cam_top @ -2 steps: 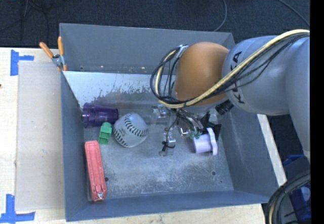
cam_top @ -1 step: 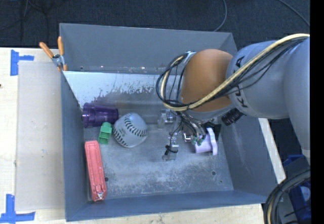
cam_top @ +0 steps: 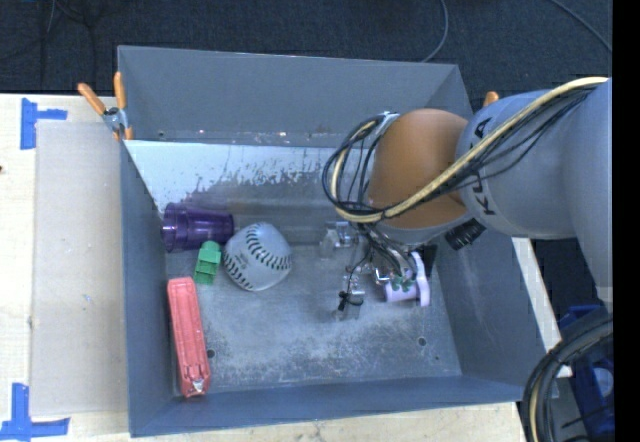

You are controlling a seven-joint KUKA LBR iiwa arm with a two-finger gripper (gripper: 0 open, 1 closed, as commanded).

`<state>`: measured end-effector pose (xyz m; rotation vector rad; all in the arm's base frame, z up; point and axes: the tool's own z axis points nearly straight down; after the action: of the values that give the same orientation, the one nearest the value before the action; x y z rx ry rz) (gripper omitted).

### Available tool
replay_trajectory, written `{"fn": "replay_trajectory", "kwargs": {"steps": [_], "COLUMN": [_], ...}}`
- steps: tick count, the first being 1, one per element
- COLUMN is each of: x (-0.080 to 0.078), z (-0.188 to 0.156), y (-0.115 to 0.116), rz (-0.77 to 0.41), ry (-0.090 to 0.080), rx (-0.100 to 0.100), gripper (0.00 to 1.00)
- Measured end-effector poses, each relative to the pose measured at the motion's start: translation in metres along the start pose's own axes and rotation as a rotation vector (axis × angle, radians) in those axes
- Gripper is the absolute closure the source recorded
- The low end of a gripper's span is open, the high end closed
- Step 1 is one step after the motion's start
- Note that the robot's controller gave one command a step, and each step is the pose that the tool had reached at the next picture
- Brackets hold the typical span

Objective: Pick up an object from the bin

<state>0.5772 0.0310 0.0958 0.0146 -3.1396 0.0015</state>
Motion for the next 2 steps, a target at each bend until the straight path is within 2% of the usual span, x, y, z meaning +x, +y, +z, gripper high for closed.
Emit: {"fn": "replay_trajectory", "kwargs": {"steps": [1,2], "x": [-0.004,-0.02], "z": [0.014,0.02], "y": [-0.025,-0.054], "rz": [-0.019,-0.031], "ry": [0.01,0.001], "rx": [0.0,0.0], "gripper": [0.0,0.0]}}
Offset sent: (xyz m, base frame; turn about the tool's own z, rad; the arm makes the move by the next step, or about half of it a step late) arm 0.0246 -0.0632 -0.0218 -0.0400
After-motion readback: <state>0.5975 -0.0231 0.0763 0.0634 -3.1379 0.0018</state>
